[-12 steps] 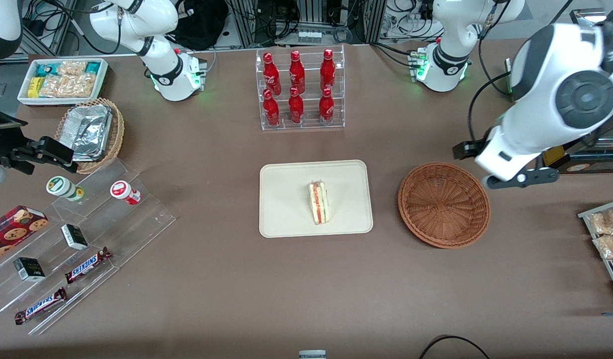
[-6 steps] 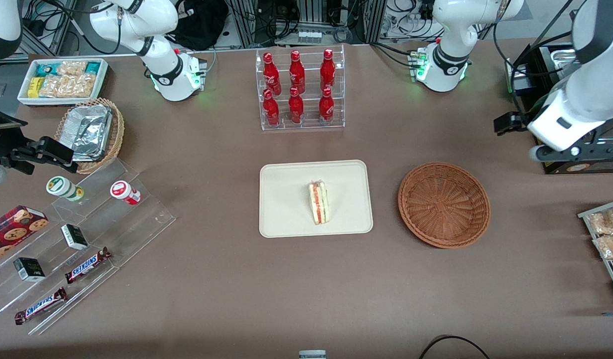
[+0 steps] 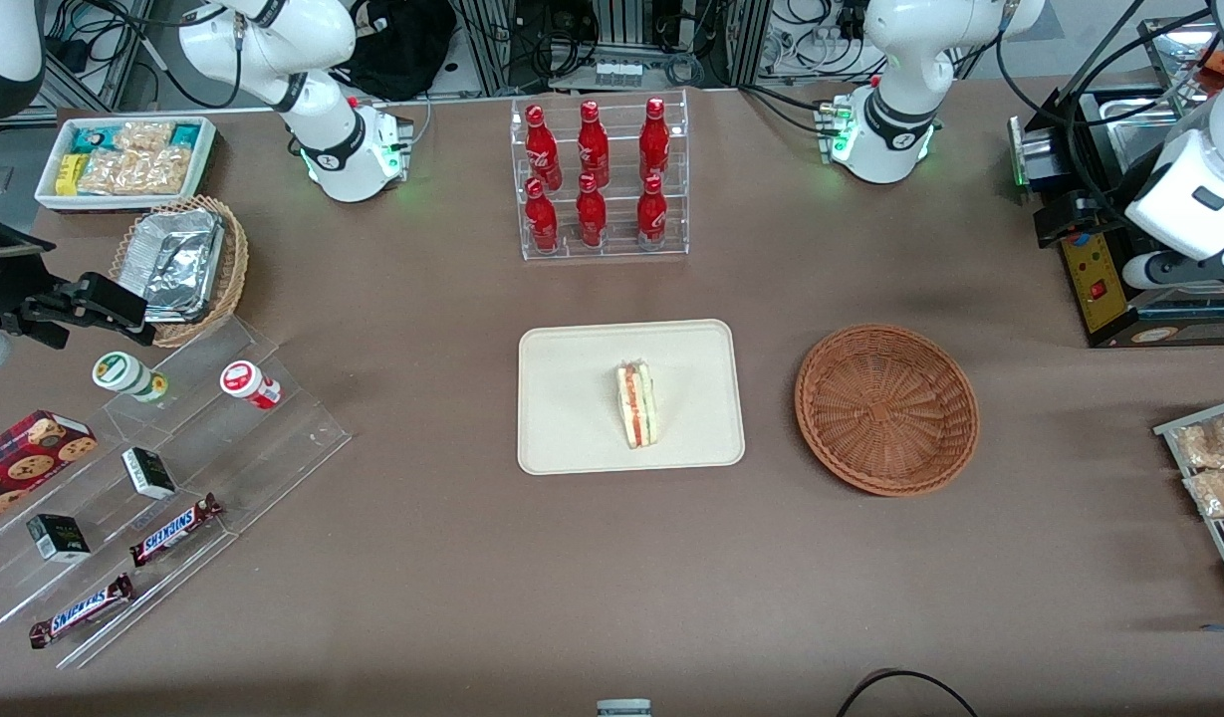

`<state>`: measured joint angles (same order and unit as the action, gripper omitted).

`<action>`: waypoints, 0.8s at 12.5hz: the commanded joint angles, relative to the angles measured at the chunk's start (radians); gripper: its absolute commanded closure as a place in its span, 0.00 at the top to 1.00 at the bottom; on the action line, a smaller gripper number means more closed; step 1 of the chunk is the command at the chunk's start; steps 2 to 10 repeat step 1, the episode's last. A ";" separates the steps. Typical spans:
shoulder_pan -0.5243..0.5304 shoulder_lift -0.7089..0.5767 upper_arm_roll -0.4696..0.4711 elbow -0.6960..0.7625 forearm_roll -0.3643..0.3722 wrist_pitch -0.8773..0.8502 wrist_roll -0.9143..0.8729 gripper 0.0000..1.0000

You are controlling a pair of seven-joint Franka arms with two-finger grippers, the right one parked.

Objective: Place sandwich from basket to tray

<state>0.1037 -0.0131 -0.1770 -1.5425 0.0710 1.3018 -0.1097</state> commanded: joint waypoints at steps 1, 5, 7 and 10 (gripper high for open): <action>0.014 -0.027 -0.002 -0.030 -0.059 0.023 0.012 1.00; 0.014 -0.027 -0.002 -0.030 -0.059 0.023 0.012 1.00; 0.014 -0.027 -0.002 -0.030 -0.059 0.023 0.012 1.00; 0.014 -0.027 -0.002 -0.030 -0.059 0.023 0.012 1.00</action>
